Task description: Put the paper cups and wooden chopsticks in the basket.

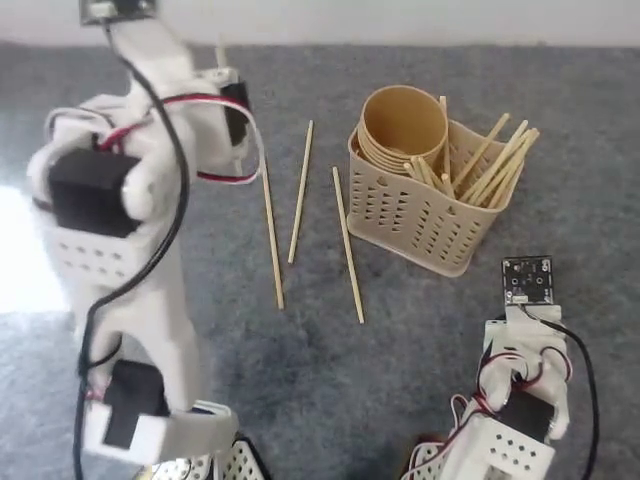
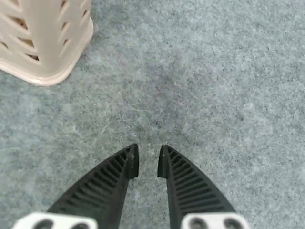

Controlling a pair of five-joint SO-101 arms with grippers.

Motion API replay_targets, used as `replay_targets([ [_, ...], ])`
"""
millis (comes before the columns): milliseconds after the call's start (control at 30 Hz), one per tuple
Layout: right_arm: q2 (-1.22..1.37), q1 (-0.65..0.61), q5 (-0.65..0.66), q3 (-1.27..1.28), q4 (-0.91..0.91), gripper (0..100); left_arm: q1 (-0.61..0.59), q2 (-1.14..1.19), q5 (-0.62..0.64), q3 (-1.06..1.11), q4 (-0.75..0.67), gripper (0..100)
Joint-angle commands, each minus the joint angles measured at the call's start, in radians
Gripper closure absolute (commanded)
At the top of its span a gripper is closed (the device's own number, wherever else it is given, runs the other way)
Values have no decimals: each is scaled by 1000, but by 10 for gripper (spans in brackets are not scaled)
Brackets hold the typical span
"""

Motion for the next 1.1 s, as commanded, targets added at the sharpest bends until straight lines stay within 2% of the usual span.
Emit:
replay_targets([
  [0, -15, -8, 14, 20, -18, 919, 38, -130, 15, 56, 17, 991],
  [233, -15, -8, 14, 20, -18, 919, 287, -304, 29, 166, -57, 991],
  [400, -15, -8, 14, 20, -16, 919, 391, -345, 91, 341, -213, 991],
  [533, -15, -8, 14, 20, -16, 919, 451, -393, 91, 538, -437, 991],
  [700, -15, -8, 14, 20, -16, 919, 505, -474, 84, 825, -792, 991],
  [800, -15, -8, 14, 20, -16, 919, 509, -485, 20, 974, -1008, 991],
  [867, -15, -8, 14, 20, -16, 919, 512, -485, -28, 1050, -1112, 990],
  [1067, -15, -10, 14, 21, -18, 919, 514, -482, -37, 1164, -1352, 990],
])
